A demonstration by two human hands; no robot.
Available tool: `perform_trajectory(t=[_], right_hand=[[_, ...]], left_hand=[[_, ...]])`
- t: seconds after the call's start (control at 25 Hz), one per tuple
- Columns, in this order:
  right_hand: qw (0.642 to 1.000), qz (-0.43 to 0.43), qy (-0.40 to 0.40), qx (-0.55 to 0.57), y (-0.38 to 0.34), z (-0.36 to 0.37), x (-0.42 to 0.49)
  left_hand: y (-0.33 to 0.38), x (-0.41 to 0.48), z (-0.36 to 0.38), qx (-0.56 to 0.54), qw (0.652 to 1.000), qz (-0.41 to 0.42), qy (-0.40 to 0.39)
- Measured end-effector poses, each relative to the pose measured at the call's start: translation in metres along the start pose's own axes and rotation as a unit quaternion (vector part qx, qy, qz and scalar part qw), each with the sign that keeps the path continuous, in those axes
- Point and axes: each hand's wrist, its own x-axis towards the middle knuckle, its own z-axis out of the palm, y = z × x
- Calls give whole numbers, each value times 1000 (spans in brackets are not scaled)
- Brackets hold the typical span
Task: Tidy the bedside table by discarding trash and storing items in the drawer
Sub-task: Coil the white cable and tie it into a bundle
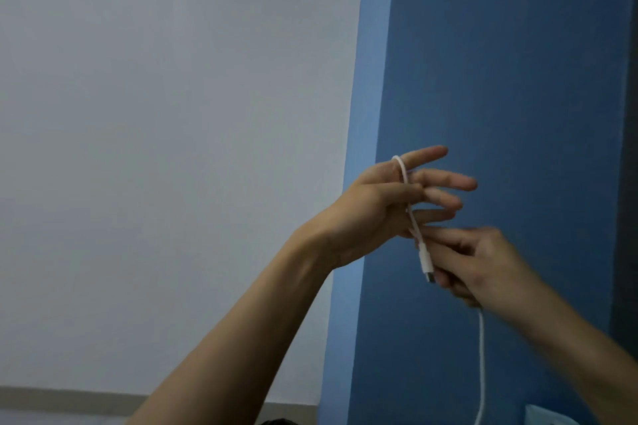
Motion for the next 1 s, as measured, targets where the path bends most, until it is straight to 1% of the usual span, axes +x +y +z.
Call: perform_trajectory(t=[0.12, 0.28, 0.4, 0.48, 0.56, 0.68, 0.76, 1.0], right_hand=[[998, -22, -13, -66, -2, 0, -5], [980, -62, -38, -185, -8, -3, -13], [968, -67, -37, -241, -15, -3, -18], [960, -66, -29, -270, -13, -2, -18], [955, -65, -16, -288, -10, -2, -18], [957, -65, -4, -283, -8, -1, -17], [960, -62, 4, -271, -5, -1, -15], [963, -49, 20, -265, -14, -5, -20]], left_hand=[[-5, 2, -1, 71, 996, 3, 55], [-11, 2, -2, 141, 986, 2, 87], [-10, 0, 0, 120, 990, 16, 66], [-8, -1, 2, 125, 991, 23, 48], [-7, -1, 4, 123, 991, 28, 38], [-6, -1, 4, 131, 990, 21, 49], [-8, -2, 4, 176, 983, 19, 52], [-11, 1, 1, 286, 958, 28, 24]])
